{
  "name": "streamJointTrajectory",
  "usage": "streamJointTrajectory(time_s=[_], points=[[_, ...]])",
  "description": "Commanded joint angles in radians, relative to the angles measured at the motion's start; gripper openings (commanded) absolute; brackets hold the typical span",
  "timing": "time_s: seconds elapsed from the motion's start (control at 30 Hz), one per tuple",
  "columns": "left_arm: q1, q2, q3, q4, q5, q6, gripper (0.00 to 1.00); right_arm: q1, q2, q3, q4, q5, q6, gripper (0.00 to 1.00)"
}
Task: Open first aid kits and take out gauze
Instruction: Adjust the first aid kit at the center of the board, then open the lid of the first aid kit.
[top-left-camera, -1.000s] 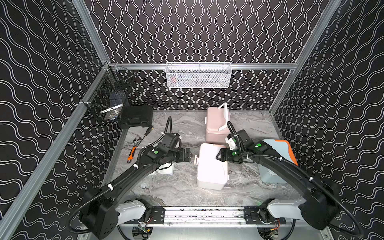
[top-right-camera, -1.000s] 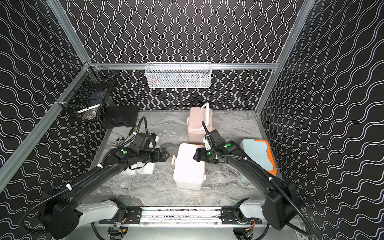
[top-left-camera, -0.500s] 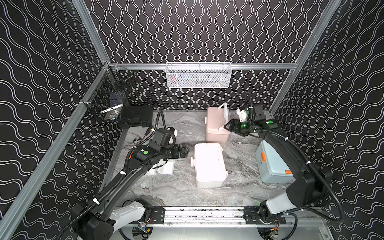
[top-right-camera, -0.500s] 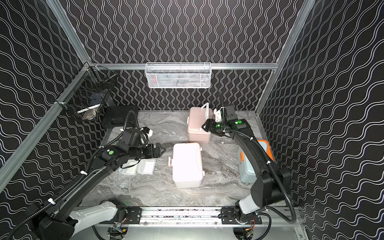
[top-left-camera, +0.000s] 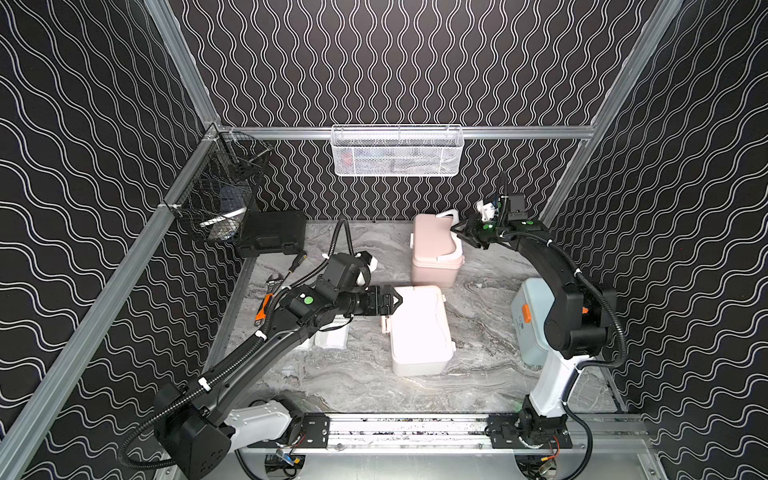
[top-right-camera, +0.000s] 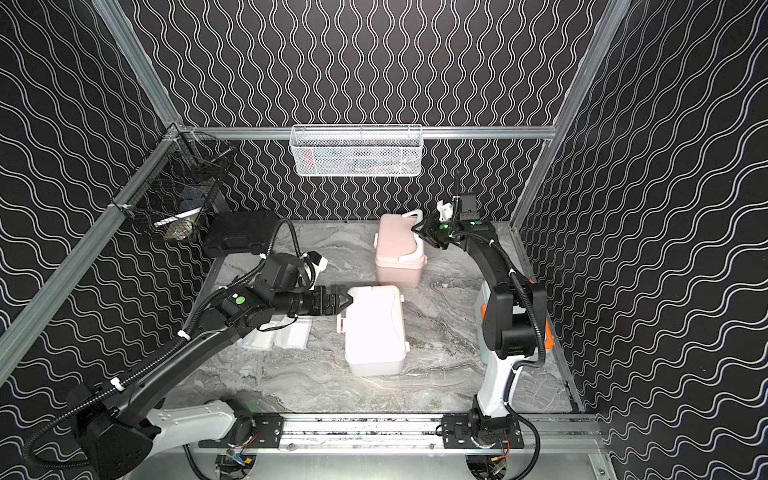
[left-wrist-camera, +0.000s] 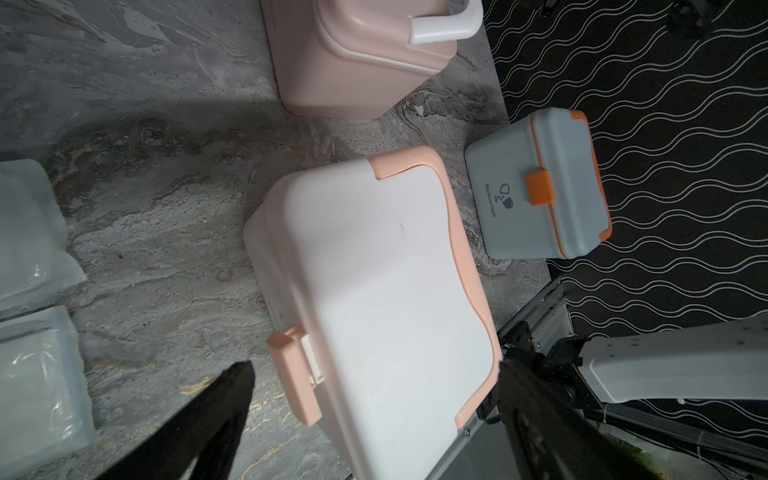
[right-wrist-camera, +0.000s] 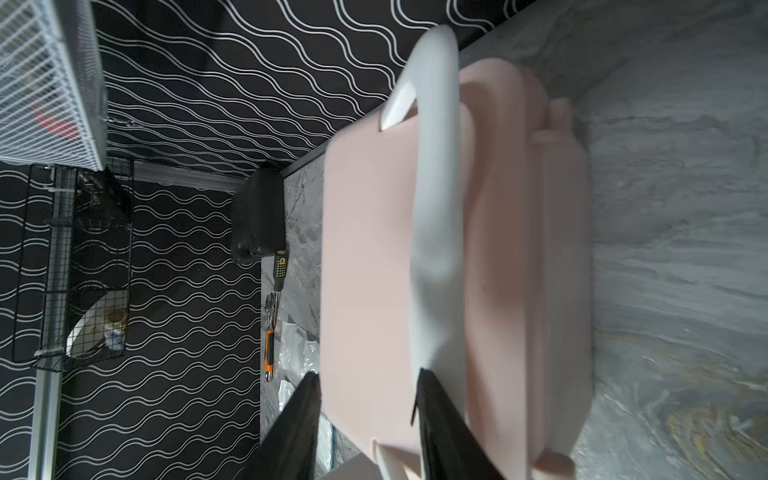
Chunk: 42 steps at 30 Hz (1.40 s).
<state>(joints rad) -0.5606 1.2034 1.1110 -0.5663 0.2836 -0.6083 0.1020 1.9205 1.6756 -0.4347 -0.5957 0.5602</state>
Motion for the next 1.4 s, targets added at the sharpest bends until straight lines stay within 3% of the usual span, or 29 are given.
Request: streamJointTrajectory(time_s=[0.0,0.27,0.43,0.67,0.87,1.13,1.37], points=[[-0.005,0.013,-0.004,0.036,0.0,-0.011,0.95,-0.011,0.005,-0.034,0.037,-0.013,0.003,0.41],[-0.027,0.042,-0.012,0.058,-0.01,-0.023,0.96,-0.02,0.023,-0.015,0.002,-0.039,-0.009,0.41],[-0.027,0.038,-0.029,0.069,-0.009,-0.03,0.96,-0.005,-0.088,-0.025,-0.057,-0.02,-0.009,0.45],[-0.029,0.06,-0.057,0.142,0.075,-0.059,0.95,0.16,-0.333,-0.209,-0.18,0.14,-0.079,0.57],[-0.05,0.031,-0.063,0.132,0.075,-0.065,0.95,0.299,-0.488,-0.448,-0.217,0.246,-0.092,0.6],[-0.098,0.045,-0.087,0.152,0.054,-0.079,0.95,0.347,-0.625,-0.616,-0.275,0.275,-0.08,0.61],[-0.096,0.032,-0.133,0.115,-0.009,-0.066,0.96,0.38,-0.661,-0.687,-0.28,0.259,-0.071,0.62]])
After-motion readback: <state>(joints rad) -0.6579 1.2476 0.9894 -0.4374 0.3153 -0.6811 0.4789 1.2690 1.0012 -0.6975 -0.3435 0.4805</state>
